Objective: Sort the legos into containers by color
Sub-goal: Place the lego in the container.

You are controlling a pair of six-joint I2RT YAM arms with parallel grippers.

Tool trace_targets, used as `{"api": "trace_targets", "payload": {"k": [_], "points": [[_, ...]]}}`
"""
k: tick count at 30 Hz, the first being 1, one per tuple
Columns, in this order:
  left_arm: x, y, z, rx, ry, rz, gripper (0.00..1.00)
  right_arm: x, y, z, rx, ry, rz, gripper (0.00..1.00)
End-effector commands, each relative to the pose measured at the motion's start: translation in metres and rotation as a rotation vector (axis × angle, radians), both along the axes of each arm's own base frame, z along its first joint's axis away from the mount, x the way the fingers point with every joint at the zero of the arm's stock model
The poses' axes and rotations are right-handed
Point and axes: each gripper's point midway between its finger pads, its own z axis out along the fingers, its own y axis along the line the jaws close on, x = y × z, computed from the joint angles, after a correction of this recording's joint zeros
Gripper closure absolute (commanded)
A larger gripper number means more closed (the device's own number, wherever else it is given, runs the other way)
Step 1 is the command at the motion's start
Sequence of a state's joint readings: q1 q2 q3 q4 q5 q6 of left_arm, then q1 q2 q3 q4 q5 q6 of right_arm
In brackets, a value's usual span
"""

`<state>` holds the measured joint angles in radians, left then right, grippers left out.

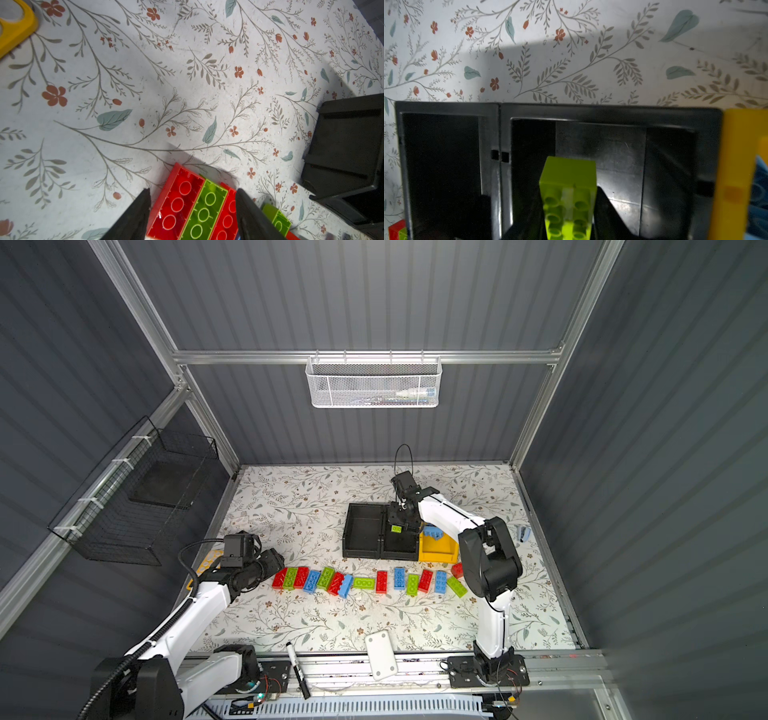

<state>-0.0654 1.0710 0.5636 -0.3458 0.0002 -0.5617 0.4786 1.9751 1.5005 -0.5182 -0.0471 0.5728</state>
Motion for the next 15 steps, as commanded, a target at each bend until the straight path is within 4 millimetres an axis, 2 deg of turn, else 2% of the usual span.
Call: {"api": "trace_targets", "payload": {"k": [1,4,8,15], "points": [[-0.008,0.0,-0.009,-0.013,0.041,0.009,0.34,0.004,0.007,0.003,0.015,0.002,-0.001,0.51],[-0.01,0.0,-0.014,-0.016,0.056,0.009,0.34,0.006,0.006,0.007,0.015,-0.006,-0.004,0.46],[-0.012,-0.001,-0.02,-0.024,0.071,0.012,0.34,0.007,0.001,0.018,0.01,-0.03,-0.009,0.46],[-0.016,-0.003,-0.033,-0.042,0.104,0.014,0.35,0.01,-0.019,0.052,0.029,-0.104,-0.048,0.46]]}}
